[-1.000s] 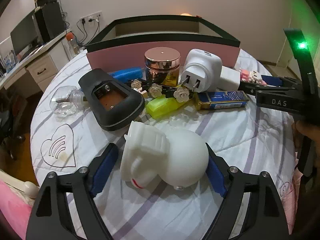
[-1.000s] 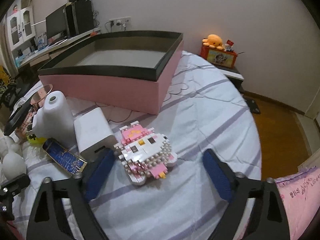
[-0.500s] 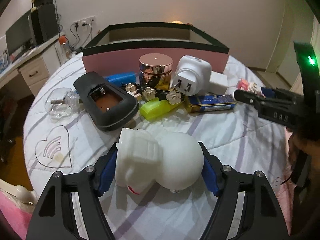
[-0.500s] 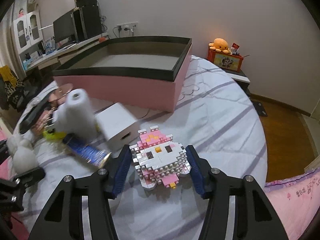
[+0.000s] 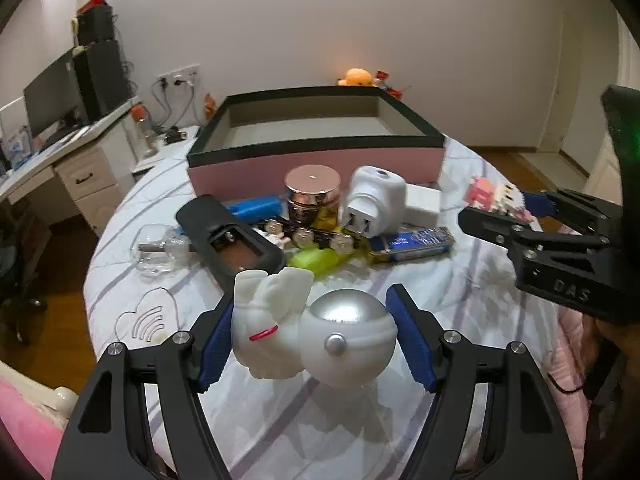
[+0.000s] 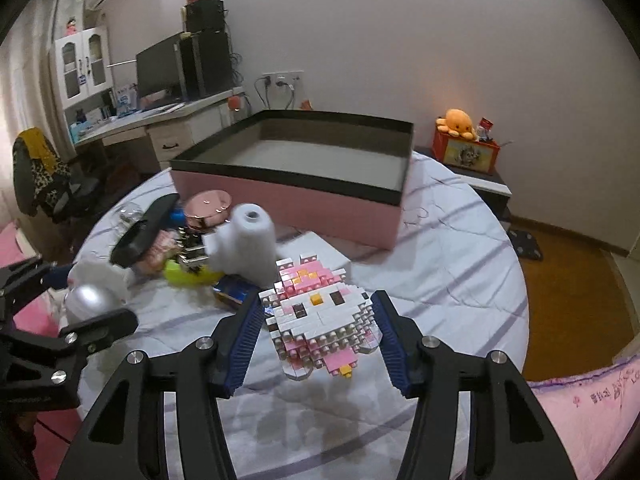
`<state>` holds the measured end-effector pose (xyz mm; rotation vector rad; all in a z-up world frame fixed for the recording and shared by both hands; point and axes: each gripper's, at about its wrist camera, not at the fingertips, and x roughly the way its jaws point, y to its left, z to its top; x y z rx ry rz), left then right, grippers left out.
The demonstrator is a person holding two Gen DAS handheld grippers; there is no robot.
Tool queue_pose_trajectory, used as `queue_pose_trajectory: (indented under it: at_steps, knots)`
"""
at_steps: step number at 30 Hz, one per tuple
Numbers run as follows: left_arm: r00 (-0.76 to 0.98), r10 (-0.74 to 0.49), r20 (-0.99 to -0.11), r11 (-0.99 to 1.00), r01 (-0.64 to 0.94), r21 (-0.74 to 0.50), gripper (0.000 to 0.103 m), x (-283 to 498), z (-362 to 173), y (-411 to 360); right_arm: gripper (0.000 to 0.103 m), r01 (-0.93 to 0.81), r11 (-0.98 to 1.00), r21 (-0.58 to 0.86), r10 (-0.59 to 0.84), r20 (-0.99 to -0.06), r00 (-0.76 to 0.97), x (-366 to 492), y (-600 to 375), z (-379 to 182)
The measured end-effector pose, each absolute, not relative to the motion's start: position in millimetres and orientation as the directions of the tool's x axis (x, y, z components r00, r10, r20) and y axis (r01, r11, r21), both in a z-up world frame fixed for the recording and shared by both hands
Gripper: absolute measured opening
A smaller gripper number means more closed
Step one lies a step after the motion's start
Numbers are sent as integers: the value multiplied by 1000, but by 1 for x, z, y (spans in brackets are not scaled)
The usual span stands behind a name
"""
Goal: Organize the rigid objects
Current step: 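Lift the rabbit toy with the left tool while the right tool grasps the pink block cat, then carry both toys over the pink box and release them inside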
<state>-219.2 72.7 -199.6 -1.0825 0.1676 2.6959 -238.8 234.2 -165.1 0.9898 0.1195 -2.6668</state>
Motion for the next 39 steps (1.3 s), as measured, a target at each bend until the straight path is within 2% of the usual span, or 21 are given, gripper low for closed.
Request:
queue_pose_trajectory:
  at_steps: [5,23,30,39]
  knots:
    - [-695,173,-698,-967,-256,16,73,-222,-200,71,56,311,-950,36,-258,-654,-711,-241,231,-169]
    - [-762,143,-632,-974,-223,48,73,-258,-157,74,57,335,-942,21,-277,-613,-740,-249,225,-144]
    - [-785,157,-599,-970,-235,55,73,-296,-134,79,57,338,-941,-1,-277,-569,-774,-274,220,-122]
    - [-782,159,-603,-968,-243,60,73,-365,-126,82,57,316,-949,-9,-260,-546,-796,-333,217,-109]
